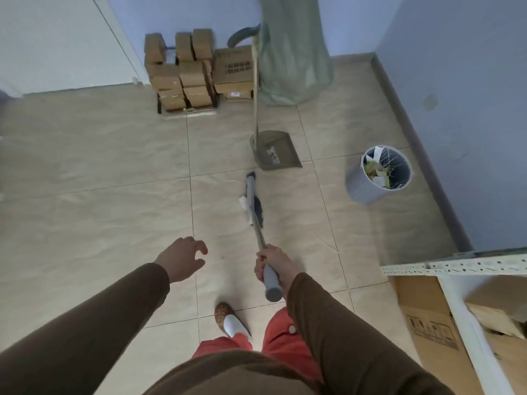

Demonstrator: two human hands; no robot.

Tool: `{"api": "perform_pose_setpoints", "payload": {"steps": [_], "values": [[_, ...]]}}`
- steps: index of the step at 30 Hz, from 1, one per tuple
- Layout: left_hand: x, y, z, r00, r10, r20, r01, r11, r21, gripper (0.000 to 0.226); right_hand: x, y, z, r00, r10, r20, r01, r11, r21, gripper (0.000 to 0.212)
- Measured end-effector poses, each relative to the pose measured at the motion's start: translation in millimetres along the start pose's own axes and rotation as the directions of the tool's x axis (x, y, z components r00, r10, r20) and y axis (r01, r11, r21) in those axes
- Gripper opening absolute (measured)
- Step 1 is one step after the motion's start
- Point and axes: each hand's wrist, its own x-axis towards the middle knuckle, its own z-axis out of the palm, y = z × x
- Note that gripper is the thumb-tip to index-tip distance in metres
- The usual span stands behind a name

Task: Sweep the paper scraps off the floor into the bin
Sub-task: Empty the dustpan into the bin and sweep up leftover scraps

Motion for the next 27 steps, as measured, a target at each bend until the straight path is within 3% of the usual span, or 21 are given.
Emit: {"api": "perform_pose_setpoints", "payload": {"steps": [3,8,14,20,23,27], "values": [[-10.0,-26.0,1.4,0.999,-0.035,-0.02,0.034,0.999,-0.041,0.028,-19.7,-3.2,4.5,0.999,-0.002,0.037,0.004,0.999,-0.054,0.023],[-14.9,-52.6,2.0,0.996,-0.061,-0.059,0.054,0.992,-0.116,0.028,-38.3,-14.6,12.7,0.981,-0.188,0.049,0.19,0.867,-0.461,0.043],[-15.9,-83.3,3.7,0.989,-0.127,-0.082,0.108,0.973,-0.204,0.025,47.1,-120.3,59.9,0.954,-0.283,0.099,0.245,0.546,-0.801,0.041],[-8.1,-107.8,20.3,0.979,-0.185,-0.088,0.16,0.959,-0.233,0.023,158.6,-190.3,100.8,0.95,-0.293,0.106,0.172,0.21,-0.963,0.043],[-3.3,-111.9,25.9,0.981,-0.183,-0.067,0.162,0.957,-0.242,0.023,169.4,-176.9,94.4,0.965,-0.253,0.062,0.112,0.188,-0.976,0.044],[0.7,-110.3,21.7,0.984,-0.175,-0.043,0.16,0.959,-0.236,0.024,138.2,-115.4,62.0,0.979,-0.203,0.005,0.074,0.332,-0.94,0.044]]}}
